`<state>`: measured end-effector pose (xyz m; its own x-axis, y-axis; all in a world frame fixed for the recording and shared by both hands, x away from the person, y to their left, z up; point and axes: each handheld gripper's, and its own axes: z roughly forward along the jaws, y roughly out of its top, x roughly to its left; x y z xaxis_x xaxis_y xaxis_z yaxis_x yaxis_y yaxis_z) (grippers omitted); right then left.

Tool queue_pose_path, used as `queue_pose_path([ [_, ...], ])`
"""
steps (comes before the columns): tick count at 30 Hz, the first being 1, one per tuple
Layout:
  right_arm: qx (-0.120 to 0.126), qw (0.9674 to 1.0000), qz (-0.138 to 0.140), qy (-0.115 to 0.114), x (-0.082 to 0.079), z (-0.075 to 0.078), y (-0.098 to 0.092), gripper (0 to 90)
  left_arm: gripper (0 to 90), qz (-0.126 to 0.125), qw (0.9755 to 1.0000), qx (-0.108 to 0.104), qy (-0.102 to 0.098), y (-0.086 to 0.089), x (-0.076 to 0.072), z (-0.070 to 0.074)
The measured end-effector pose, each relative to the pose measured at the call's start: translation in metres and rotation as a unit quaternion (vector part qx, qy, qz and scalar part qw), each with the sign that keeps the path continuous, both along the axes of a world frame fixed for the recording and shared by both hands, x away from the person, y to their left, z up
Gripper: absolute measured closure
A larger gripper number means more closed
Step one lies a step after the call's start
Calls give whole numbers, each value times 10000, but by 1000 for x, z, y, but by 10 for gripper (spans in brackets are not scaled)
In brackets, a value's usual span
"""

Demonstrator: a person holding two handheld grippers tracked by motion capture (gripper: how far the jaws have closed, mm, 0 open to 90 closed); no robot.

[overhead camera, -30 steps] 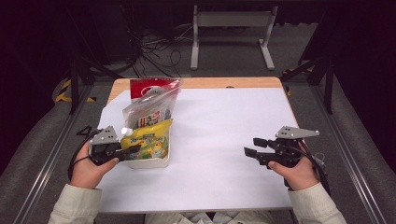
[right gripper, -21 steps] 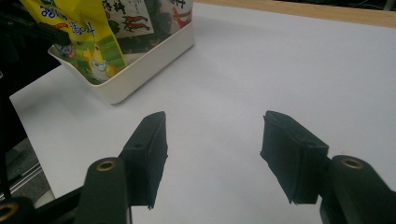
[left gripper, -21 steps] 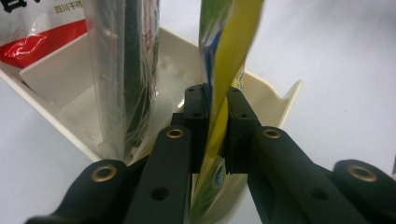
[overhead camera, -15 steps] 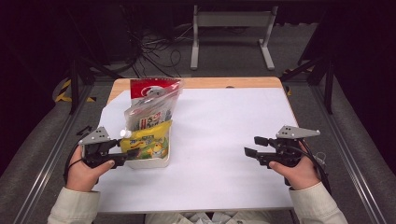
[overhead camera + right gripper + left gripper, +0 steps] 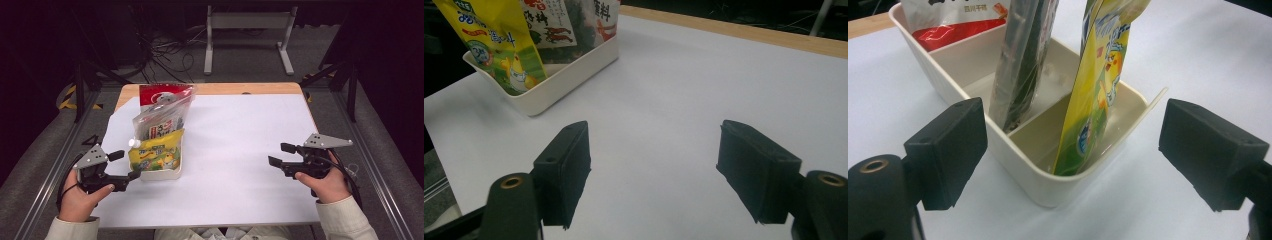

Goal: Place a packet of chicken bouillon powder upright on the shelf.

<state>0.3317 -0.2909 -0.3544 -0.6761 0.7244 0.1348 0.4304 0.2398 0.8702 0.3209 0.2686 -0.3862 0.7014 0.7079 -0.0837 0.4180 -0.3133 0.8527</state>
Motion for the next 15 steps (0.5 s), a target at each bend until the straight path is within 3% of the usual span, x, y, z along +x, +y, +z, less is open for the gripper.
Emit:
queue_pose_path([
  [15, 46, 9998, -192, -17, -8, -8, -25, 249, 106, 86, 9996, -210, 172, 15, -3, -21],
])
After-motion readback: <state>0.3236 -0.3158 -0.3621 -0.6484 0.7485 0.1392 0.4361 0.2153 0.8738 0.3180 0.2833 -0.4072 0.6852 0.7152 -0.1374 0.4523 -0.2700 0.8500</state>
